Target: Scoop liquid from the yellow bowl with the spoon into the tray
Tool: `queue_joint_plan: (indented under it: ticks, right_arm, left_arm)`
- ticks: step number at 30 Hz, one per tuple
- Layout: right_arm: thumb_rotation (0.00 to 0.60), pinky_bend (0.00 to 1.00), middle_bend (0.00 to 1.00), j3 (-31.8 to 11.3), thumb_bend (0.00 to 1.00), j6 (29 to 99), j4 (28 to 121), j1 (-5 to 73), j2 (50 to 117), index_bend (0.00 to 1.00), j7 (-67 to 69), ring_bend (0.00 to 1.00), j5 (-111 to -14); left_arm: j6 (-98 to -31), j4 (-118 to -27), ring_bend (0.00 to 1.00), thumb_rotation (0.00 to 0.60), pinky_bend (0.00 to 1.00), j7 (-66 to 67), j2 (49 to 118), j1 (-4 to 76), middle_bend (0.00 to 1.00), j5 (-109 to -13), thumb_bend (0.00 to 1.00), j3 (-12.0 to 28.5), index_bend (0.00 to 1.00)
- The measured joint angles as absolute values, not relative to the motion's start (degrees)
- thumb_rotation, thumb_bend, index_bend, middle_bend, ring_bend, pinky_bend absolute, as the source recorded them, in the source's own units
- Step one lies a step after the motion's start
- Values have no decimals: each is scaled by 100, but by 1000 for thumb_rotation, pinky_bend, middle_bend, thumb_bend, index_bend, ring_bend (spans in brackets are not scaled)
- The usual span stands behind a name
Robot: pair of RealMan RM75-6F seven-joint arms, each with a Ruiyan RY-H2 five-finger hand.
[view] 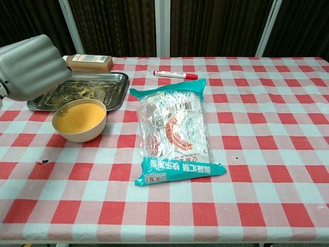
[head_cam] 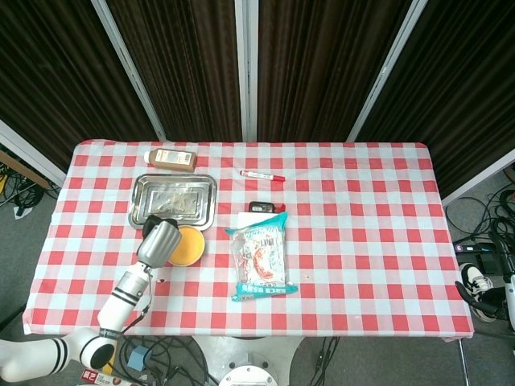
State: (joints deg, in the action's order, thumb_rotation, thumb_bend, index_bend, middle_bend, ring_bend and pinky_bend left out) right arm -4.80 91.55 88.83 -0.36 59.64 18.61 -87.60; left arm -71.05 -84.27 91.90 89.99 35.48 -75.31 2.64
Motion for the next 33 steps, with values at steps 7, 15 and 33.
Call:
queue_joint_plan:
  ticks: [7,15,33]
  right_arm:
    - [438,162,241,-478,174,9143,8878,-30,5976,44,1871,39,-8766]
    - [438,162,243,-490,174,9133,8859,-32,5968,44,1880,39,-8738]
    - [437,162,245,-518,174,9004,8917,38,5954,44,1809,39,-8678]
  left_arm:
    - [-7094,-8558,933,600,978,9190,9012,3543,962,-7209,397,352,741]
    - [-7129,-8526,933,600,978,7581,8909,3546,967,-7411,397,522,743]
    - [-5709,-8052,932,600,978,3631,8616,3844,966,-5551,397,1842,728]
